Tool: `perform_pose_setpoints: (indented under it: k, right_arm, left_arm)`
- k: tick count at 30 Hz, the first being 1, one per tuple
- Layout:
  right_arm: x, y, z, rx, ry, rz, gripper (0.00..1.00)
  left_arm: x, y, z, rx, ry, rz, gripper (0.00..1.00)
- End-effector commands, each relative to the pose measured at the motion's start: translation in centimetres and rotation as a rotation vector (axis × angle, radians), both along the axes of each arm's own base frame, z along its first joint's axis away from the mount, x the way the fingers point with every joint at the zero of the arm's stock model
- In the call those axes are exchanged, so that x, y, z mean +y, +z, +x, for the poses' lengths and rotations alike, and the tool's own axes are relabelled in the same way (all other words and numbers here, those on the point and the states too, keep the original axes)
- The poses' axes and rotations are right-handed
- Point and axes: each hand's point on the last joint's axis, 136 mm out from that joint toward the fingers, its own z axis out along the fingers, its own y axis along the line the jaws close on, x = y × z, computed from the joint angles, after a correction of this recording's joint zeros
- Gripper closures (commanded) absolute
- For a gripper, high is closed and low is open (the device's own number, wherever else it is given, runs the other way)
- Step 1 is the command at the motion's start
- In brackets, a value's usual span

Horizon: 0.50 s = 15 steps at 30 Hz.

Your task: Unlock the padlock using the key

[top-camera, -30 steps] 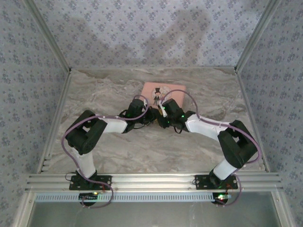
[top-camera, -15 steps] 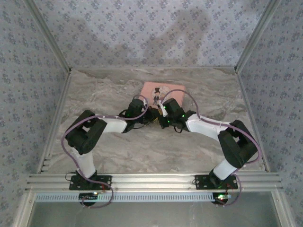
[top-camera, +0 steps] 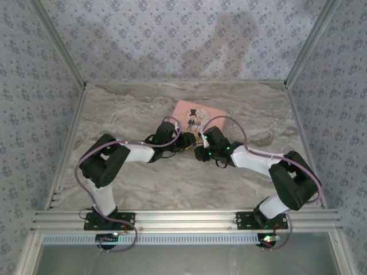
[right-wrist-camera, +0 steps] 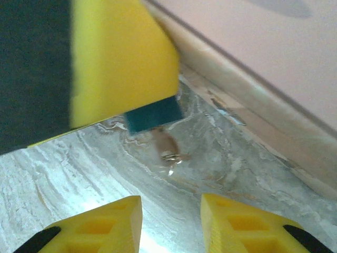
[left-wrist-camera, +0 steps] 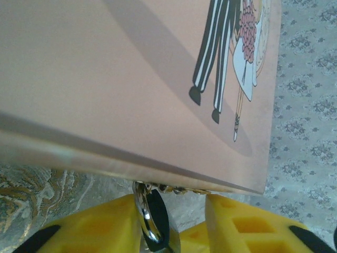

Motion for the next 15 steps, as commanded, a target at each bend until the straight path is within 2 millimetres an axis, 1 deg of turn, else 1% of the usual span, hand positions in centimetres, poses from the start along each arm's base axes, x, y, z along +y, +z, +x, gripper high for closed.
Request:
perform_pose_setpoints:
  k: [1, 4, 8, 11, 15]
  right_arm:
    - [-0.2, 0.9, 0.6, -0.009, -0.04, 0.048, 0.63]
    - [-0.5, 0.8, 0.9, 0.003, -0.062, 0.071, 0.64]
    - [-1.0, 0.7, 1.2, 0.012, -0.09, 0.084, 0.64]
    - [-1.5, 0.5, 1.6, 0.008, -0.111, 0.071, 0.64]
    - [-2.1, 0.9, 2.8, -0.005, -0.141, 0.067, 0.64]
  left_arm:
    - [1.5, -2.7, -1.7, 0.105, 0.02, 0.068, 0.58]
    - [2.1, -3.0, -2.1, 0.114, 0.029, 0.092, 0.54]
    - [3.1, -3.0, -2.6, 0.112, 0.034, 0.132, 0.54]
    - [3.8, -2.5, -2.6, 0.096, 0.04, 0.149, 0.54]
    - [4.8, -1.1, -2.2, 0.057, 0.055, 0.176, 0.53]
